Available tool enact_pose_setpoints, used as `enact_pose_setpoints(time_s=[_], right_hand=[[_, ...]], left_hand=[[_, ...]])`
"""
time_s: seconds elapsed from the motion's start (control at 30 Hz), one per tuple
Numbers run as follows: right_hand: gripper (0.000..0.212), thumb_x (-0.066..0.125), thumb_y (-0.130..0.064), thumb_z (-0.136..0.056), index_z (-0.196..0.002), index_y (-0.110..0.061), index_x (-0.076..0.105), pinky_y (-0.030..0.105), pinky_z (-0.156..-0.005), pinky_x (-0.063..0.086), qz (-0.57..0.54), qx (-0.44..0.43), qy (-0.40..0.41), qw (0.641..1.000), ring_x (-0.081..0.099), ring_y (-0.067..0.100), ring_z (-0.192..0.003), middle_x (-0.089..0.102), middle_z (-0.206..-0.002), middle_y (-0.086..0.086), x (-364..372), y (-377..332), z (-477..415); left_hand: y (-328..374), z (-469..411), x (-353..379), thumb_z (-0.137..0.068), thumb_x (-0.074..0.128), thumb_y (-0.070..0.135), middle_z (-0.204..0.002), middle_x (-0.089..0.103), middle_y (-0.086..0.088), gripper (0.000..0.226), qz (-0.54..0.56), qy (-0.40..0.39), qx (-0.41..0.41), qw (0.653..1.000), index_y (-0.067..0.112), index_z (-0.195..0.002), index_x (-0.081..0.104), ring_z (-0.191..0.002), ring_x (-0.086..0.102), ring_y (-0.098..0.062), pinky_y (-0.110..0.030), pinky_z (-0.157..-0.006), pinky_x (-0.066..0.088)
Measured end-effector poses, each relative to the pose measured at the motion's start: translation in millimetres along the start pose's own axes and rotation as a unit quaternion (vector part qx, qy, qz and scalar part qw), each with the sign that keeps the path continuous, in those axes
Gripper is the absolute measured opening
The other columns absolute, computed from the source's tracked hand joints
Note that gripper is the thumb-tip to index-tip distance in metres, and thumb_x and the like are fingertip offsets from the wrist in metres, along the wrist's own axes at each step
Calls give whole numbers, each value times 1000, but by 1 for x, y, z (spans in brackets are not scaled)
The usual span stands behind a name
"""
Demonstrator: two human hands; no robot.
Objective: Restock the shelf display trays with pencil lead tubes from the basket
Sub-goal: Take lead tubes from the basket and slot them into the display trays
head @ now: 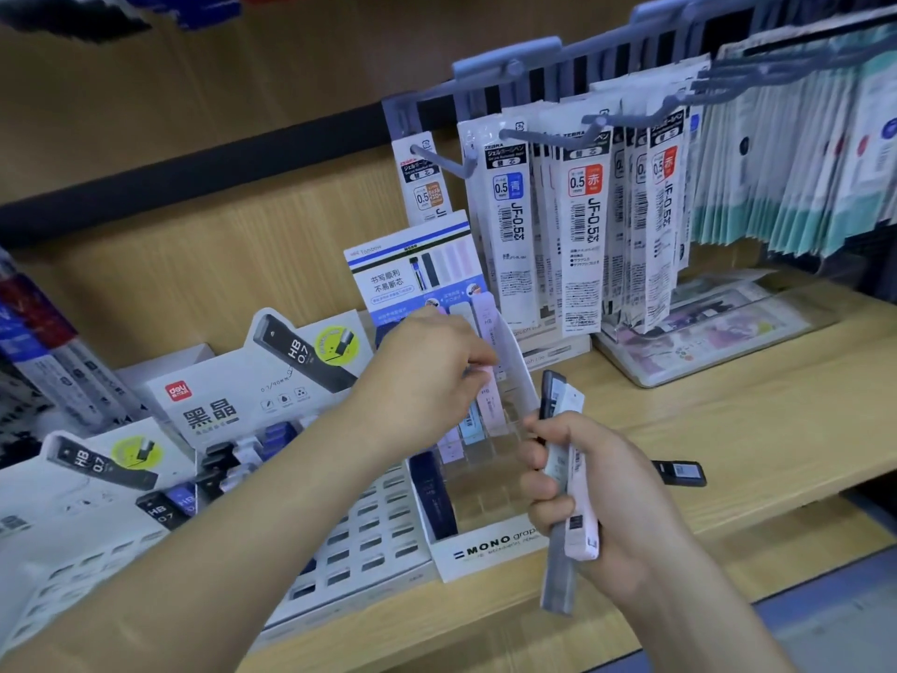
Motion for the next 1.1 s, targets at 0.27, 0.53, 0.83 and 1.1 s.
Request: enact_pose_setpoints(time_s=[0.27,0.53,0.83,1.1], right_hand=[[10,57,-18,-93,-93,-8,55,16,-32,29,-26,-24,-26,999,43,11,-44,49,-63,4,1,1,-2],[21,65,-30,-83,-77,-13,54,15,-30,21,-42,-91,-2,995,37,10,-39,44,-56,2,-7,-17,4],[13,63,-14,-80,-74,-5,56,31,-55,35,520,-161,284,790,46,27,-52,52,-56,12,-93,-69,18],[20,63,-16,-84,-67,-11,54,28,-53,29,575,-112,241,774,42,25,-51,48,-49,4,-101,-59,20]], left_hand=[[3,-11,3,-91,59,26,-97,61,3,11,-66,-11,-25,997,21,-100,62,-101,49,-18,-33,-85,43],[44,27,6,-82,56,21,-77,67,5,14,39,61,14,997,24,-85,70,-78,60,-19,-33,-70,49],[131,18,69,-87,50,11,-91,65,0,12,-158,-108,183,964,17,-89,61,-100,44,-24,-35,-75,23],[127,3,89,-76,65,8,-88,66,0,17,-152,-138,139,969,20,-89,61,-88,56,-22,-32,-79,36]])
Point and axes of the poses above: each hand's wrist, its own z-axis away from the middle knuckle, its own x-axis out of the palm, y = z × x, the point moved 2 cm from there along -z, towards the middle knuckle
